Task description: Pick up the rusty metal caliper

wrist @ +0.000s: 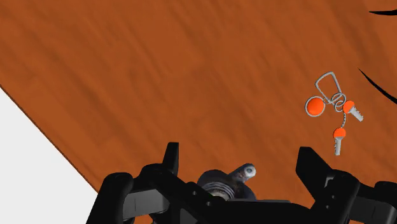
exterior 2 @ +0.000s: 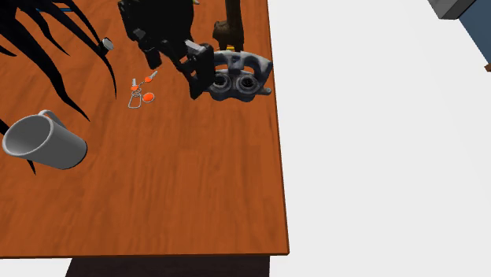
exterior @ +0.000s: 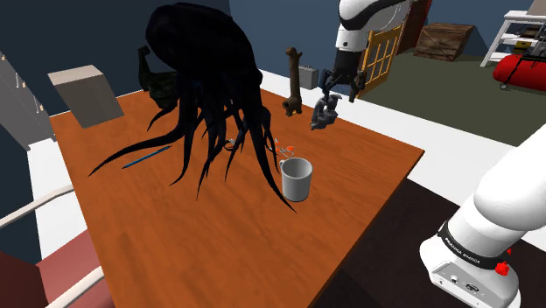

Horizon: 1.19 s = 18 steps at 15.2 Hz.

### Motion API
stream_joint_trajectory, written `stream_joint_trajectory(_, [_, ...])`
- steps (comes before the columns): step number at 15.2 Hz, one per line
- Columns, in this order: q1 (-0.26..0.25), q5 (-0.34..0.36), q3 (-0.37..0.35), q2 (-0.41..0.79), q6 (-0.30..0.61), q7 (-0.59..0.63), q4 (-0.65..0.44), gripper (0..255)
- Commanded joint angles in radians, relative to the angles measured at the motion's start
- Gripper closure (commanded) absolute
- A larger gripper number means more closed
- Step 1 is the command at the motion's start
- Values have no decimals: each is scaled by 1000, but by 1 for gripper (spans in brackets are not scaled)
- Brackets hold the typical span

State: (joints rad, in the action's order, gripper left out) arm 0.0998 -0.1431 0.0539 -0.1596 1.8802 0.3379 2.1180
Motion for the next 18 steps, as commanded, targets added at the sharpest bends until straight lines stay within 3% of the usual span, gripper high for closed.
stream_joint_trajectory(1, [10, -12, 6, 63, 33, 46, -48, 0])
stream_joint_trajectory(11, [66, -72, 62, 335, 130, 219, -301, 0])
stream_joint_trajectory(18, [66, -85, 59, 364, 214, 200, -245, 0])
